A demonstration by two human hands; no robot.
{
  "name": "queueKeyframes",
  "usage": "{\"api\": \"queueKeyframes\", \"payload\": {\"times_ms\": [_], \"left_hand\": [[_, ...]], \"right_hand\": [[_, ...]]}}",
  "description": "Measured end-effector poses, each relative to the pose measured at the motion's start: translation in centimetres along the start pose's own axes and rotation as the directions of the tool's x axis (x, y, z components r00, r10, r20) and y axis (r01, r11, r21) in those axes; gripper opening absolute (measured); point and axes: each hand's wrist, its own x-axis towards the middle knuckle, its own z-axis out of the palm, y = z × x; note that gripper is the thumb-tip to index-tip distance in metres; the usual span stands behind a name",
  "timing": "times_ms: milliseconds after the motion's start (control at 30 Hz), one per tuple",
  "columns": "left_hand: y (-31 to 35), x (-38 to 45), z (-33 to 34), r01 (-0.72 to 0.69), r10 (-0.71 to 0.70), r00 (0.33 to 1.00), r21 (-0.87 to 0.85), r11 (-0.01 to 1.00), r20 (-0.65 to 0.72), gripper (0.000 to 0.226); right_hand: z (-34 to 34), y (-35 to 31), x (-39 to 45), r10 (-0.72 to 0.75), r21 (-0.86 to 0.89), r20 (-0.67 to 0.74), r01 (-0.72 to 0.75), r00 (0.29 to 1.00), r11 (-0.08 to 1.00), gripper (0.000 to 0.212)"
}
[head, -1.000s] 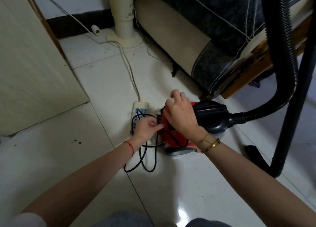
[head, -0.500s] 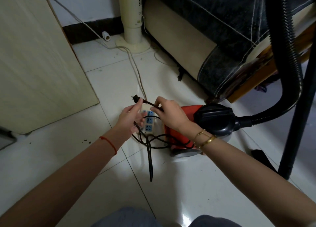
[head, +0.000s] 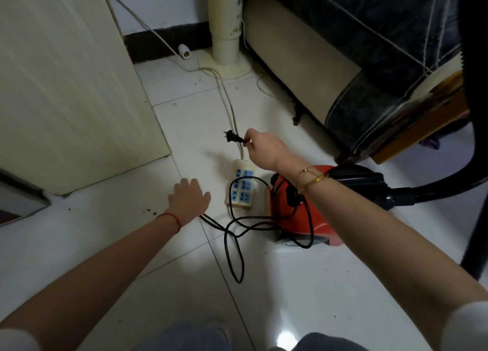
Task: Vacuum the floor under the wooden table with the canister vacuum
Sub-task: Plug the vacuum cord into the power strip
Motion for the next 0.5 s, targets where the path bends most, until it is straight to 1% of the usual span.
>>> {"api": "queueKeyframes", "payload": {"times_ms": [33, 100, 200, 267, 333, 433, 500], "left_hand": [[0.8, 0.5, 0.1, -0.082, 0.082, 0.995, -0.004, 0.997, -0.057, 0.051], [2.0, 2.1, 0.8, -0.193, 0.186, 0.979, -0.085, 0.978, -0.084, 0.051], [3.3, 4.8, 2.5, -0.258, 0.266, 0.964, -0.227, 0.939, 0.006, 0.061], [4.0, 6.2, 3.8, -0.244, 0.273, 0.960, -0.289, 0.926, 0.062, 0.065], [4.6, 7.1, 5.2, -0.216, 0.264, 0.961, -0.373, 0.902, 0.082, 0.060], [5.1, 7.4, 7.5, -0.233, 0.265, 0.964, -0.445, 0.865, 0.011, 0.049], [5.3, 7.2, 8.7, -0.234, 0.220, 0.972, -0.469, 0.851, -0.086, 0.045]], "right_hand": [[0.4, 0.0, 0.3, 0.013, -0.008, 0.013, -0.013, 1.000, 1.000, 0.026], [1.2, 0.3, 1.0, 0.023, -0.022, 0.020, -0.022, 1.000, 1.000, 0.024], [2.3, 1.3, 2.1, 0.009, -0.046, 0.012, -0.008, 1.000, 0.999, 0.026], [2.9, 2.2, 2.9, -0.009, -0.081, 0.020, 0.011, 1.000, 0.997, 0.027], [3.4, 2.9, 3.5, -0.014, -0.104, 0.046, 0.019, 0.999, 0.994, 0.026], [4.1, 3.4, 4.4, 0.000, -0.090, 0.102, 0.009, 0.995, 0.996, 0.027], [4.4, 3.7, 4.9, 0.024, -0.061, 0.126, -0.016, 0.992, 0.998, 0.027]]}}
